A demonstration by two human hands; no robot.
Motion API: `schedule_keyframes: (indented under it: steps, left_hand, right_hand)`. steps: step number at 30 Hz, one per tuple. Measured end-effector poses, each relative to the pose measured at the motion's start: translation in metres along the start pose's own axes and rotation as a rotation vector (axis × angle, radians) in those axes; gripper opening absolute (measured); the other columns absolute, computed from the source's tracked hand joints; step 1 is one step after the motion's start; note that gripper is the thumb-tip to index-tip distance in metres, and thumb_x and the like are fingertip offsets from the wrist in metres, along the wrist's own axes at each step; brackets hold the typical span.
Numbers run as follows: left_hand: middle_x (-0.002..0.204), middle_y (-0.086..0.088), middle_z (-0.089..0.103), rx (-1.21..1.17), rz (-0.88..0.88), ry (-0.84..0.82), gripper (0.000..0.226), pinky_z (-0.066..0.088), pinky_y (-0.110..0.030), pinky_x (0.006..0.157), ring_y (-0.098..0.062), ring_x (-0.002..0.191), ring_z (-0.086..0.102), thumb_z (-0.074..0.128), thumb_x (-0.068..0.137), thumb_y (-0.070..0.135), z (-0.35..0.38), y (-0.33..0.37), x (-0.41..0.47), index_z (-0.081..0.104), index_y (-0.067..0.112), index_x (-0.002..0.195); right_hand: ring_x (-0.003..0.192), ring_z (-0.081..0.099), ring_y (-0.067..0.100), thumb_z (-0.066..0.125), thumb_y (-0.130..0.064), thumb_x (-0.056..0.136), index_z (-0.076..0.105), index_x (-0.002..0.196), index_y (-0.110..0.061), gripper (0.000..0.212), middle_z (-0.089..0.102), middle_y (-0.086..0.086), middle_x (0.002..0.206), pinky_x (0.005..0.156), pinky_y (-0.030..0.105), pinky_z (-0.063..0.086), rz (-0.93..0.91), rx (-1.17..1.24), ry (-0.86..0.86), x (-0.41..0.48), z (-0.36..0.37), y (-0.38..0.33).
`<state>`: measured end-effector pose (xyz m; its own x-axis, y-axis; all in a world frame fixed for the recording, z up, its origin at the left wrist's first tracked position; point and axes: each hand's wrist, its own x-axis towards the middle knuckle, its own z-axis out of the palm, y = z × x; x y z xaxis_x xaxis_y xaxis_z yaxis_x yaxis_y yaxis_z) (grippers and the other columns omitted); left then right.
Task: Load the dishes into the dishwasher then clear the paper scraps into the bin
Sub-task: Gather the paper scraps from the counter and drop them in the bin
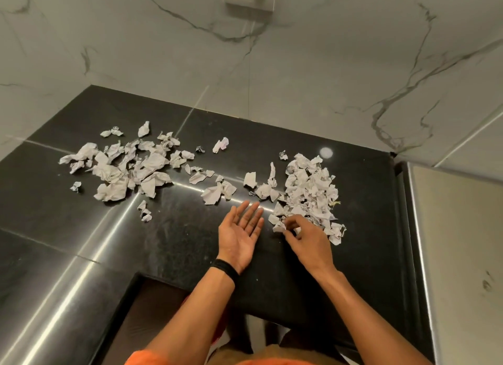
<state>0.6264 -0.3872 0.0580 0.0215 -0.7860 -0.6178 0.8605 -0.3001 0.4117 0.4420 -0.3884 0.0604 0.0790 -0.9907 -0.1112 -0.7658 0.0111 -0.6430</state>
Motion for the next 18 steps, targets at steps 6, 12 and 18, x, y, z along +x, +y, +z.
schedule_keyframes:
  steps: [6, 12, 18]
  left_hand:
    - [0.132, -0.018, 0.066, -0.022, -0.098, -0.073, 0.045, 0.037, -0.049, 0.118, -0.032, 0.127, 0.061, 0.048, 0.103, 0.035, 0.009, -0.008, 0.015, 0.06, 0.005, 0.134]
    - [0.14, -0.021, 0.059, -0.177, -0.171, -0.144, 0.052, 0.032, -0.046, 0.12, -0.034, 0.131, 0.057, 0.042, 0.104, 0.039, 0.01, -0.008, 0.015, 0.059, 0.0, 0.134]
    - [0.137, -0.023, 0.061, -0.209, -0.139, -0.124, 0.052, 0.037, -0.045, 0.118, -0.035, 0.128, 0.06, 0.045, 0.104, 0.036, 0.006, 0.002, 0.017, 0.056, -0.002, 0.138]
  right_hand:
    - [0.067, 0.068, 0.012, 0.084, -0.02, 0.083, 0.071, 0.095, -0.023, 0.018, 0.074, -0.003, 0.088, 0.068, 0.032, 0.059, 0.124, 0.563, -0.024, -0.005, 0.007, -0.038]
    - [0.085, 0.071, 0.007, 0.079, -0.01, 0.084, 0.074, 0.094, -0.023, 0.017, 0.076, -0.011, 0.091, 0.081, 0.038, 0.06, 0.1, 0.551, 0.013, 0.007, 0.011, -0.048]
    - [0.074, 0.062, -0.004, 0.074, -0.03, 0.09, 0.067, 0.097, -0.035, 0.011, 0.069, -0.021, 0.09, 0.072, 0.024, 0.053, 0.099, 0.034, 0.093, 0.015, 0.002, -0.031]
